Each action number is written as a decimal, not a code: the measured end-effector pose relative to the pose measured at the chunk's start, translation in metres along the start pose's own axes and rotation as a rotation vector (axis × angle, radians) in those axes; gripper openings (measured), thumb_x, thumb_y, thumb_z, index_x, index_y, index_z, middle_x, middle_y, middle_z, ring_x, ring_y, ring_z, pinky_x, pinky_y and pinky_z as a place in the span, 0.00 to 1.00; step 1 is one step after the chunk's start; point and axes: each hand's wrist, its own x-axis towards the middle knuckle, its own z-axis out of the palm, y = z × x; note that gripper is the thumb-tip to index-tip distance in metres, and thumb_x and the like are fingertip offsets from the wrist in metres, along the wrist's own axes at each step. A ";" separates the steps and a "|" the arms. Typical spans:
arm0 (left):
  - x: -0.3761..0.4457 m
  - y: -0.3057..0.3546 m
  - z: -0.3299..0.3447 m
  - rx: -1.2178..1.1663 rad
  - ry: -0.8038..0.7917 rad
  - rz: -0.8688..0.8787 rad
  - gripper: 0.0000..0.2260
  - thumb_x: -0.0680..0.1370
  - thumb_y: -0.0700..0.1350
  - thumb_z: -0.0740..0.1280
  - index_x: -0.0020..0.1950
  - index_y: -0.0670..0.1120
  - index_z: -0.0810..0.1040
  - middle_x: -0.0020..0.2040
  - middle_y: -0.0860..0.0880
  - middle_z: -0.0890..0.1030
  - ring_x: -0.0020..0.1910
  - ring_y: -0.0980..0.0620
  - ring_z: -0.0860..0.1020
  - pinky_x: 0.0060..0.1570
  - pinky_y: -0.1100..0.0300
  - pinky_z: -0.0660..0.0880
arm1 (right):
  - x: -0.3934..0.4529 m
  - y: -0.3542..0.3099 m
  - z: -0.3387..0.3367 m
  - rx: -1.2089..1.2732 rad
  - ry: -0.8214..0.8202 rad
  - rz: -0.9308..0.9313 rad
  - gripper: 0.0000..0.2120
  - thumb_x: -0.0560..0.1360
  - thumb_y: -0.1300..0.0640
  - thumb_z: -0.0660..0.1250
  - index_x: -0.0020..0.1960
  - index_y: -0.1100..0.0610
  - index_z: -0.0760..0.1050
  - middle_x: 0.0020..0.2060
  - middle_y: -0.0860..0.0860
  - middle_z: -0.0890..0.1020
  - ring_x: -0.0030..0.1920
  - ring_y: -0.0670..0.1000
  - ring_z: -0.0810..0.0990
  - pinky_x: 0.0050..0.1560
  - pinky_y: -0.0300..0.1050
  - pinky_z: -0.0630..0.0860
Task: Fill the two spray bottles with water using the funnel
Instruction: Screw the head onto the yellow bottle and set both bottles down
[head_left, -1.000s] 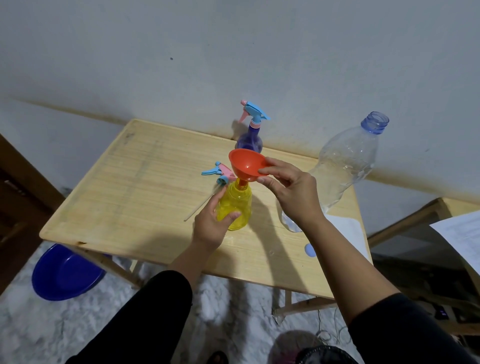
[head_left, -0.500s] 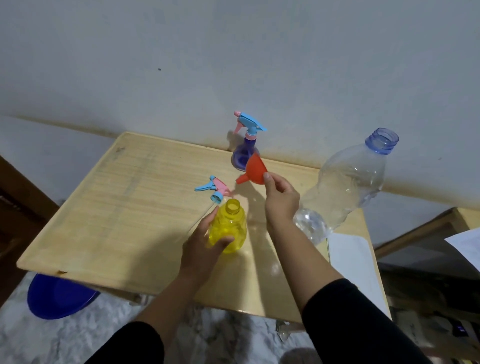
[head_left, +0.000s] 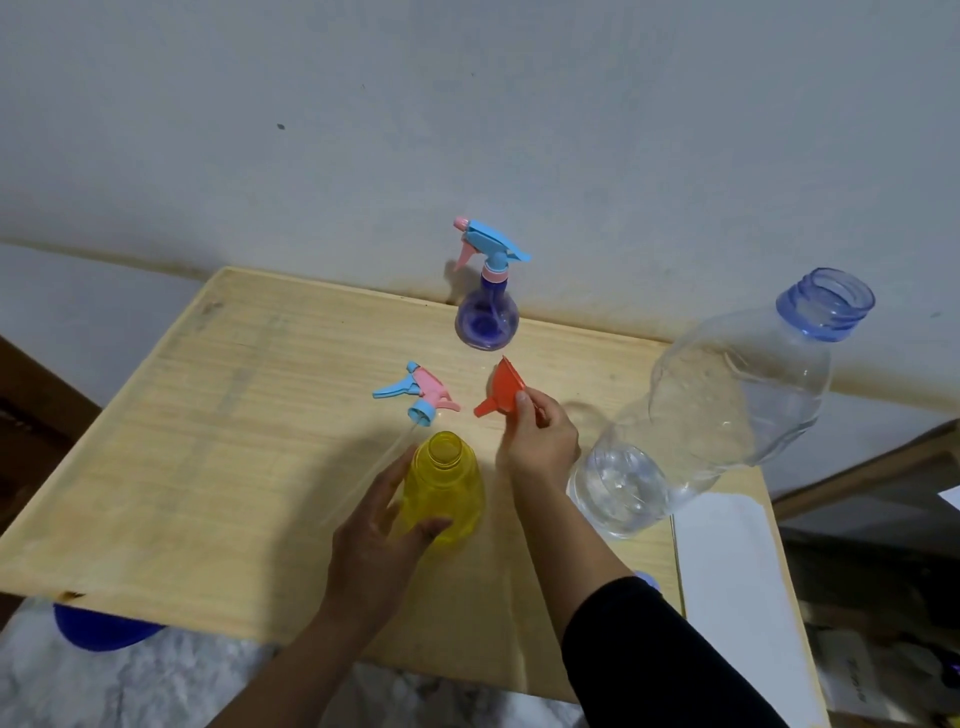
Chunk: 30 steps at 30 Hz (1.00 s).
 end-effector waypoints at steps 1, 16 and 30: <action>0.000 -0.001 0.000 -0.002 -0.003 -0.006 0.32 0.64 0.57 0.71 0.68 0.61 0.68 0.64 0.59 0.74 0.61 0.59 0.74 0.58 0.61 0.74 | 0.000 0.001 0.000 -0.034 -0.020 -0.026 0.13 0.76 0.49 0.66 0.59 0.50 0.77 0.55 0.49 0.81 0.57 0.50 0.78 0.60 0.53 0.76; 0.001 -0.001 0.001 0.020 -0.004 -0.031 0.31 0.62 0.64 0.72 0.61 0.77 0.63 0.62 0.69 0.71 0.62 0.61 0.73 0.61 0.57 0.73 | 0.006 -0.055 0.028 -0.297 -0.747 -0.356 0.24 0.71 0.50 0.72 0.66 0.49 0.72 0.62 0.48 0.75 0.54 0.41 0.74 0.56 0.36 0.73; 0.001 -0.005 0.002 -0.001 0.027 -0.028 0.31 0.60 0.65 0.70 0.60 0.78 0.64 0.61 0.70 0.73 0.64 0.59 0.73 0.64 0.51 0.72 | 0.021 -0.028 0.059 -0.602 -0.797 -0.302 0.29 0.71 0.49 0.73 0.69 0.52 0.69 0.63 0.52 0.77 0.61 0.51 0.75 0.58 0.40 0.71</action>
